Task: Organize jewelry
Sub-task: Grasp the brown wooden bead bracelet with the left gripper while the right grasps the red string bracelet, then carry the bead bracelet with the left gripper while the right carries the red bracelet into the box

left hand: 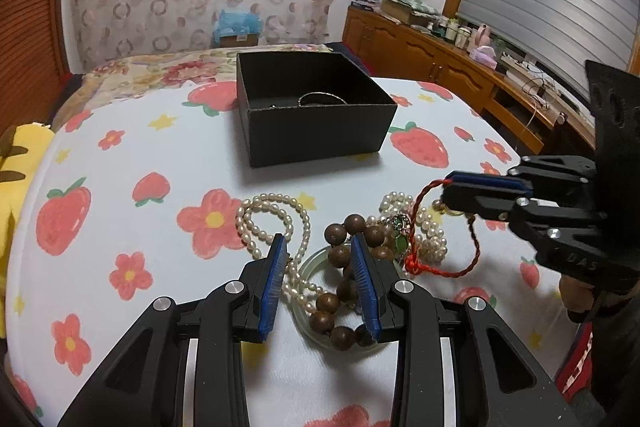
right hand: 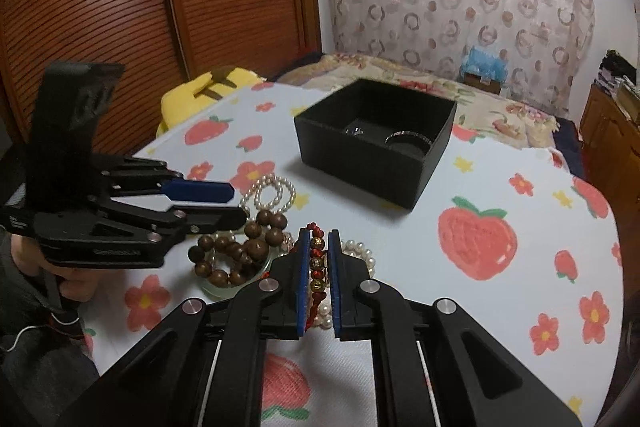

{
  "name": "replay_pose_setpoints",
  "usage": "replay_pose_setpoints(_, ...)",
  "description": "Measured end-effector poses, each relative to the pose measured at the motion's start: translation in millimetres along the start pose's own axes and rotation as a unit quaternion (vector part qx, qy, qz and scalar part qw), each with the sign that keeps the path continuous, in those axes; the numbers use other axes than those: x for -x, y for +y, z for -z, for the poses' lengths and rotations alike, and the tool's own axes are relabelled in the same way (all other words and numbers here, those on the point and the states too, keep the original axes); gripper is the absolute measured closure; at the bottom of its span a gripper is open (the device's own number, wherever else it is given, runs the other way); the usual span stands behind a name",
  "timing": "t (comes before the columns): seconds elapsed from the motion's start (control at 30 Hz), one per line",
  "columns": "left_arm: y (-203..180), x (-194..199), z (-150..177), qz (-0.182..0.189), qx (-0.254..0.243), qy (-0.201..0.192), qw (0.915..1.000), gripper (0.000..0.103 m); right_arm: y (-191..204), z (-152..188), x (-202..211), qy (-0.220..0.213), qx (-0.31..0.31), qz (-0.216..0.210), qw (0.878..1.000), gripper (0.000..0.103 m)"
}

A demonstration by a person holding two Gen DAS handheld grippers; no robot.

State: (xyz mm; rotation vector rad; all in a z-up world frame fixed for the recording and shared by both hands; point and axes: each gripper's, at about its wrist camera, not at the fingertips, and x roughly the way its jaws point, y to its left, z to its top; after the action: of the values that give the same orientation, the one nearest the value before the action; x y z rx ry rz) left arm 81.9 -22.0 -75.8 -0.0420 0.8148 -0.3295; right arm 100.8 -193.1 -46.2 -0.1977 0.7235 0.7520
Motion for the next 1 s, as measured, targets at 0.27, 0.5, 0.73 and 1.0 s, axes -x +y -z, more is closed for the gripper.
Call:
replay_pose_setpoints(0.27,-1,-19,-7,0.021,0.005,0.023,0.9995,0.071,-1,0,10,-0.008,-0.001,0.010,1.000,0.093)
replay_pose_setpoints(0.5,0,-28,-9,0.037,0.017,0.032,0.9986,0.071,-3,2,7,-0.004,-0.007,0.010,1.000,0.093)
replay_pose_setpoints(0.73,-6,-25,-10,0.032,0.002,0.029,0.9990,0.091,-6,4,4,0.000,-0.011,0.013,1.000,0.093)
replay_pose_setpoints(1.0,-12,1,-17,0.002,-0.018,-0.008,0.9998,0.091,-6,3,5,-0.005,-0.010,0.014,1.000,0.093)
